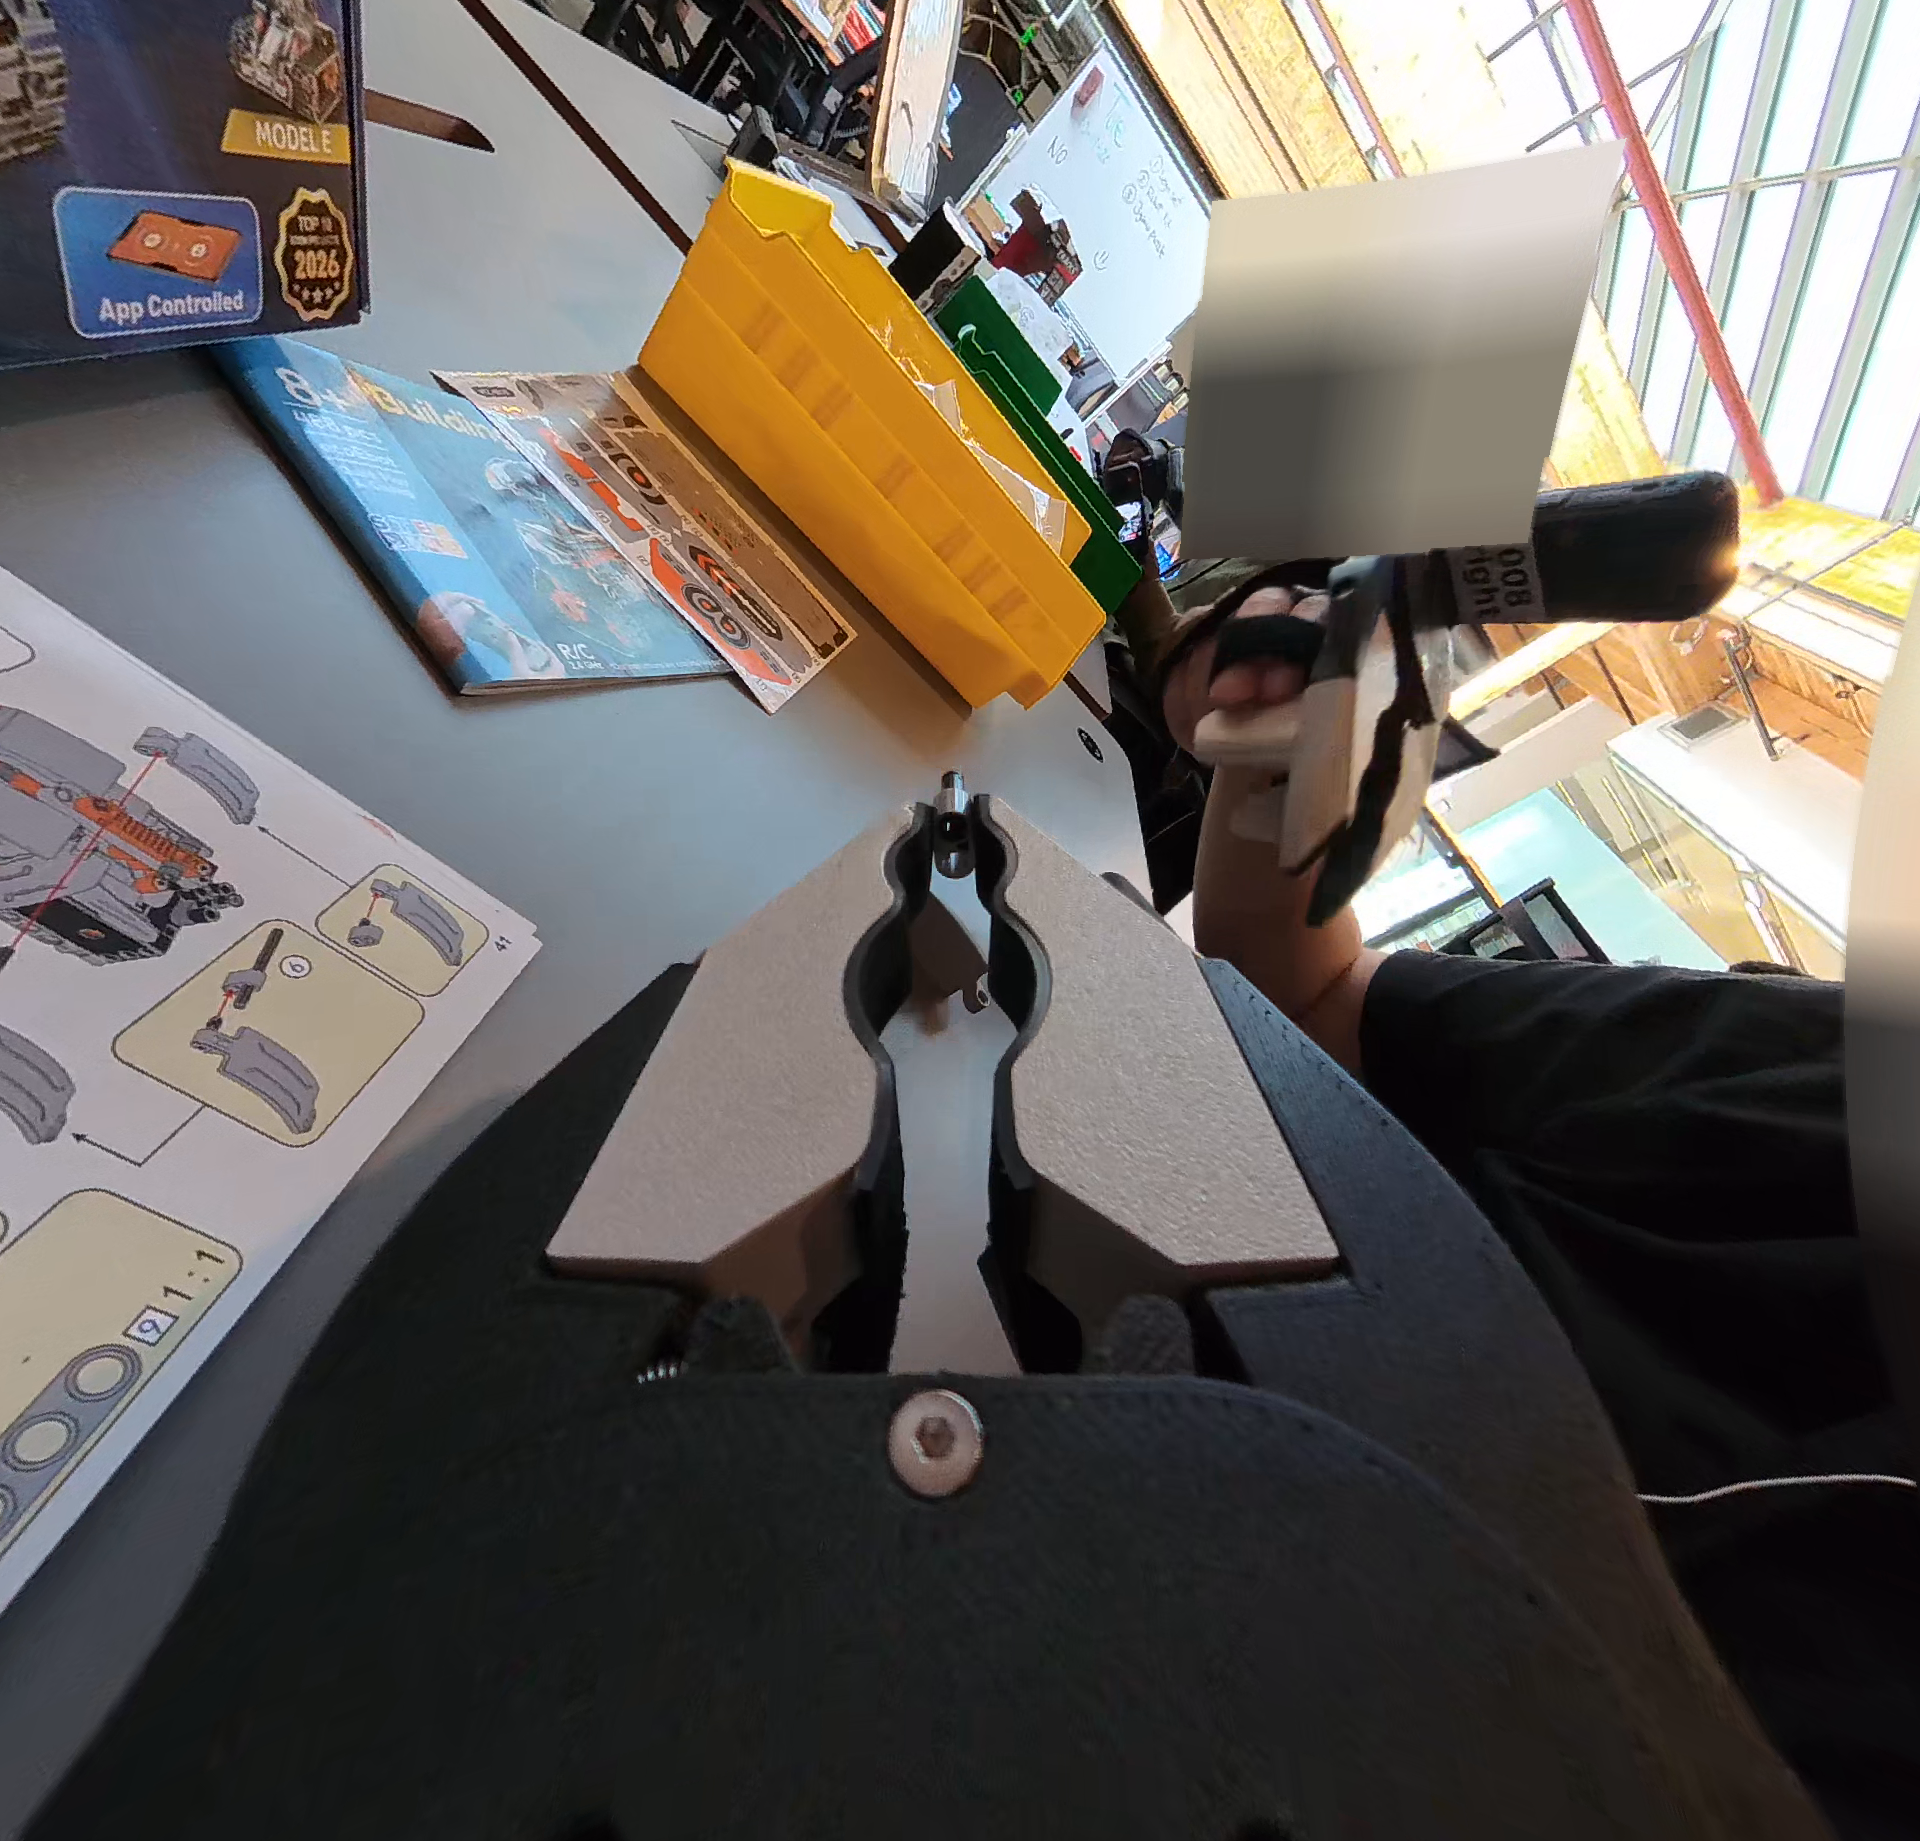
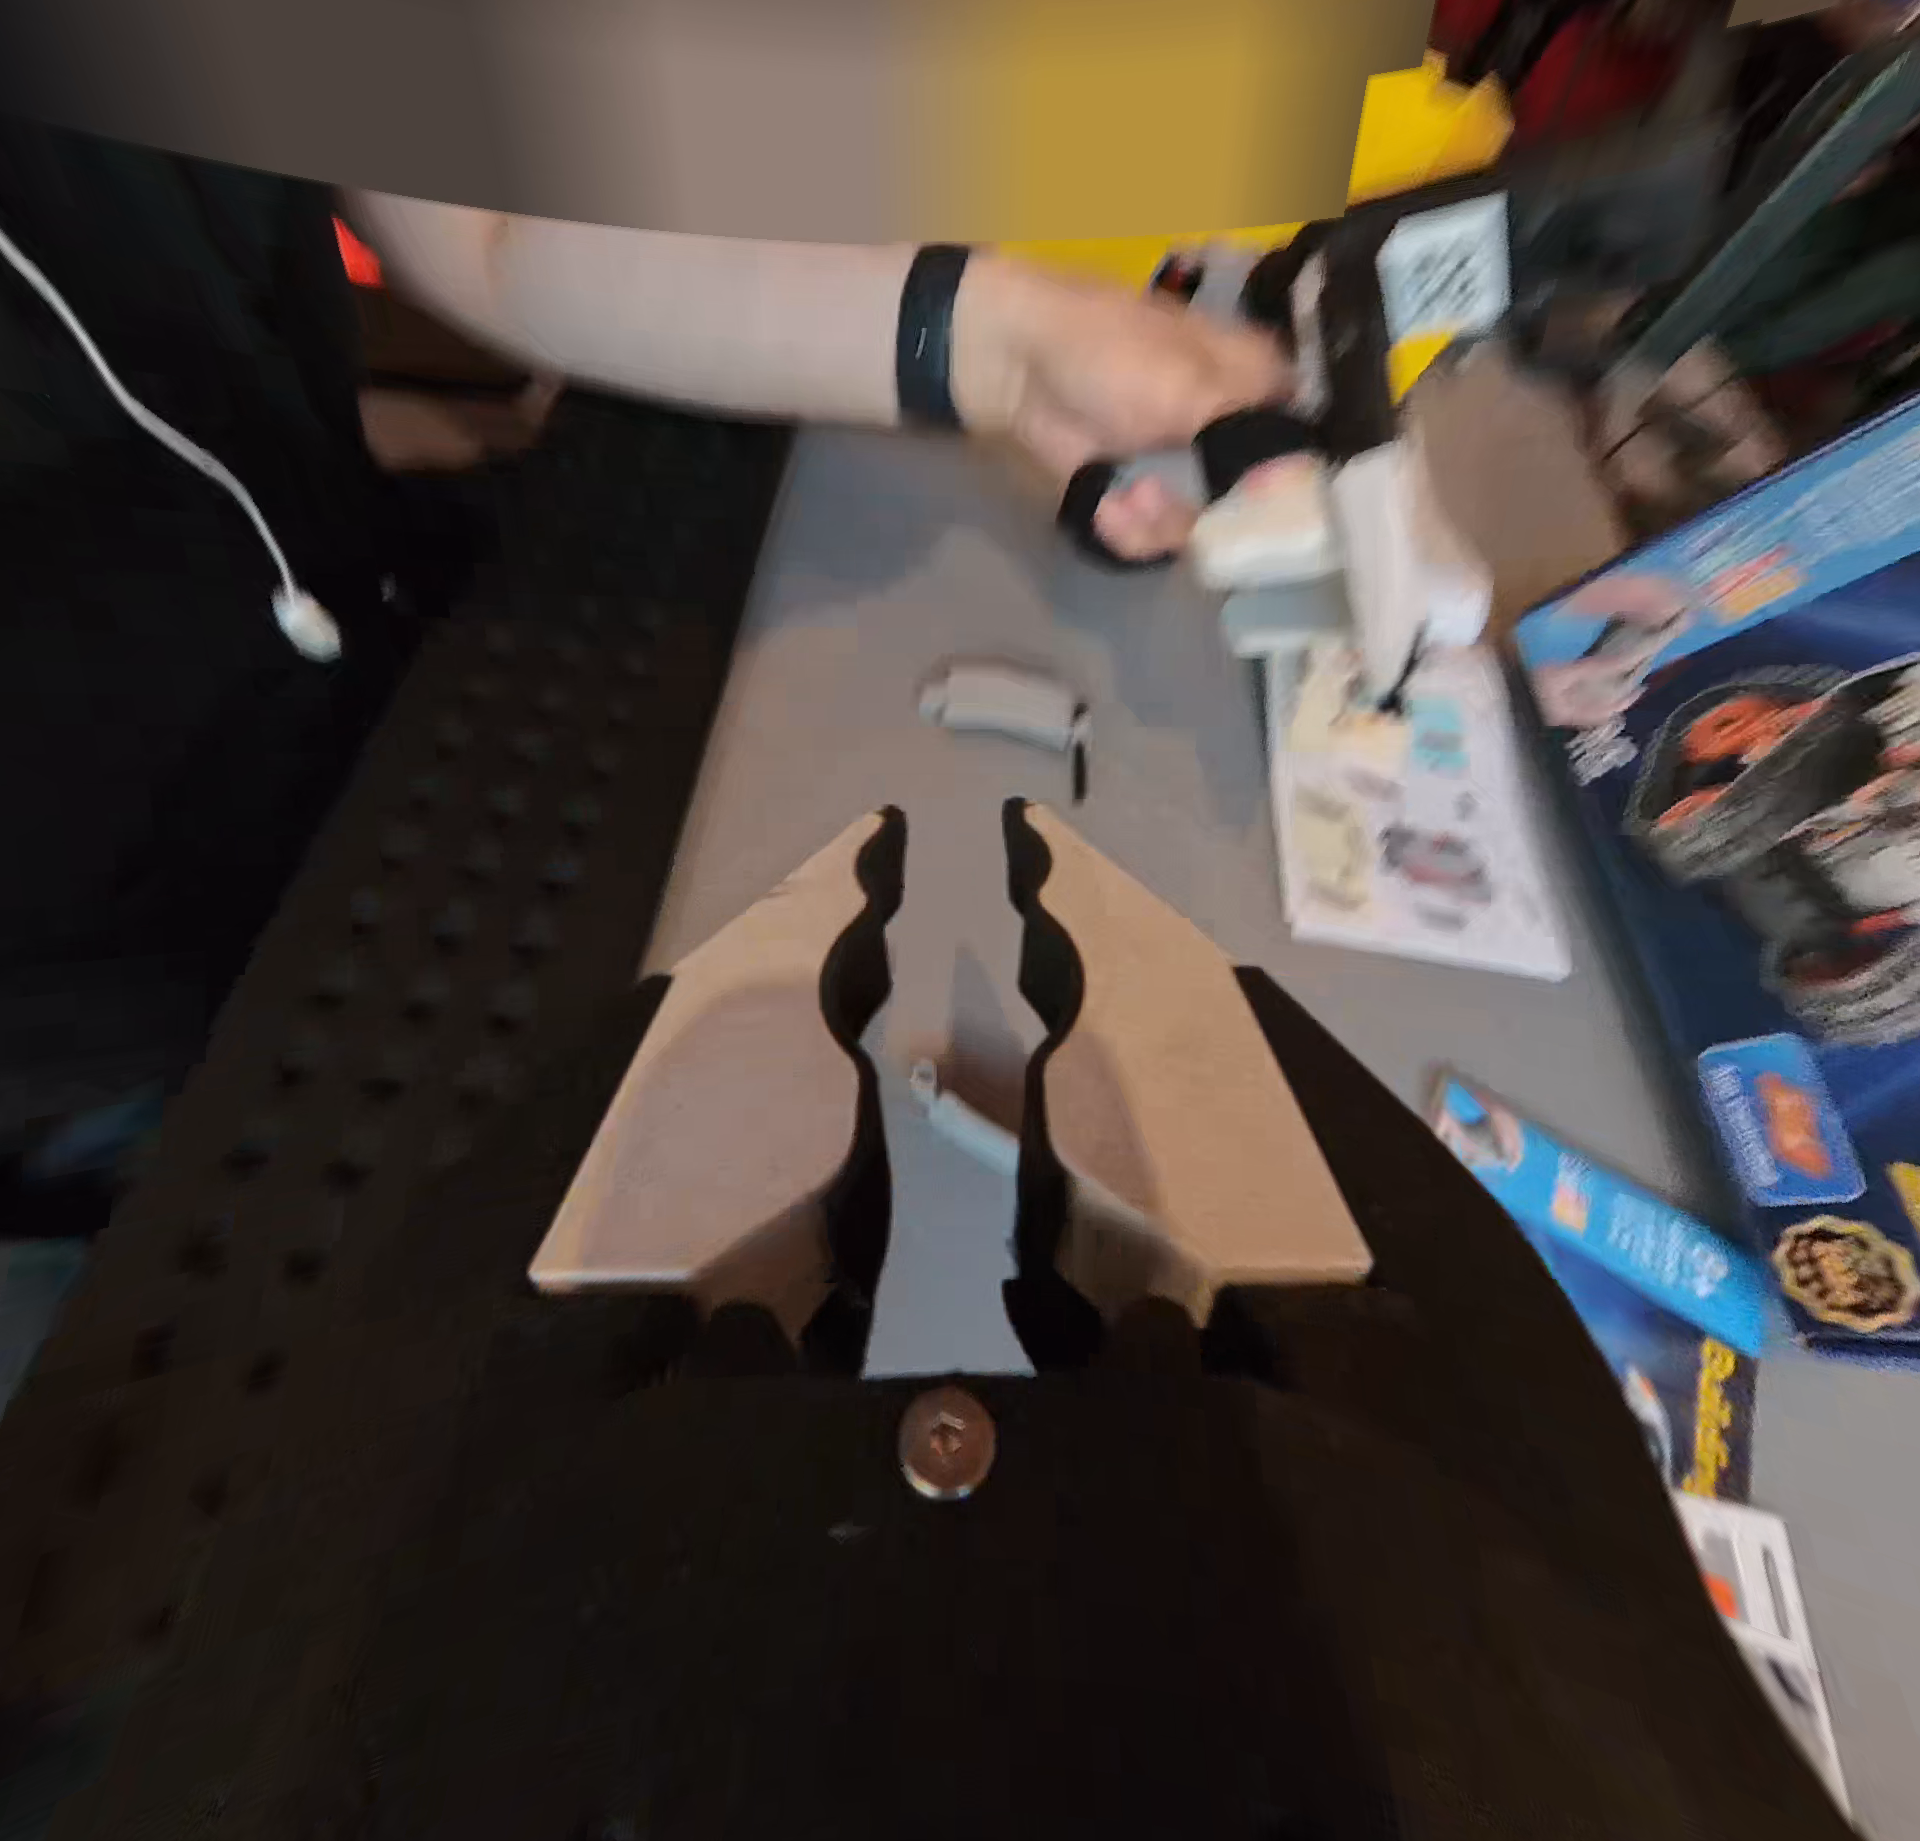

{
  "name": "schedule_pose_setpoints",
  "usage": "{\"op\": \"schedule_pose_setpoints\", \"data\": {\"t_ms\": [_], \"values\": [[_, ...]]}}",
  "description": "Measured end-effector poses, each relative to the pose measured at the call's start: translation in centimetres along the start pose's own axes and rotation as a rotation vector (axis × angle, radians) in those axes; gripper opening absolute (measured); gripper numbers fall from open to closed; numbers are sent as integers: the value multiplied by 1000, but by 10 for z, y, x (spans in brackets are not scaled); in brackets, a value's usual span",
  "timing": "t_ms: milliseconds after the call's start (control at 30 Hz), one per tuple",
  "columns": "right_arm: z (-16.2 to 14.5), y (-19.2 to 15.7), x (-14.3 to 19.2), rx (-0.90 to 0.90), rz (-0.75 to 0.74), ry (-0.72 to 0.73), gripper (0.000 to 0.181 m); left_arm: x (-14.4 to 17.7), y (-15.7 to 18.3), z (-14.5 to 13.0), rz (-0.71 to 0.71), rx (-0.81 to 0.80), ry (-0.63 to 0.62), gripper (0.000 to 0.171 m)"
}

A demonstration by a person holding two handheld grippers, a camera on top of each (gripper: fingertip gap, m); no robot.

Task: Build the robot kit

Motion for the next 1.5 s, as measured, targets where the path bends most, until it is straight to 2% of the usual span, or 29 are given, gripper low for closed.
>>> {"op": "schedule_pose_setpoints", "data": {"t_ms": [100,167,233,300,633,967,1500], "values": [[-39,-8,-29,122,72,-308,14,-3,-1,-2,6,0,-14,4],[-58,-8,-41,207,113,-509,20,-4,-1,-3,8,0,-18,4],[-68,-5,-46,255,157,-648,19,-4,-1,-3,11,-2,-24,4],[-74,-3,-48,285,203,-721,14,-4,-1,-3,14,-6,-27,4],[-92,-5,-58,287,274,-781,12,-5,-2,-4,12,-1,-34,4],[-93,-4,-60,282,291,-755,6,-4,1,-3,9,-7,-29,4],[-98,-2,-61,253,295,-780,6,-4,2,-4,7,-10,-33,5]]}}
Point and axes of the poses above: each gripper's, where its closed fingertips meet, x back along the fingers, z out of its top, y = z × x across the jaws, the point moved 2 cm from there along x, back along the fingers, and after that the axes turned 10 degrees about -y, right-handed, at the moved point
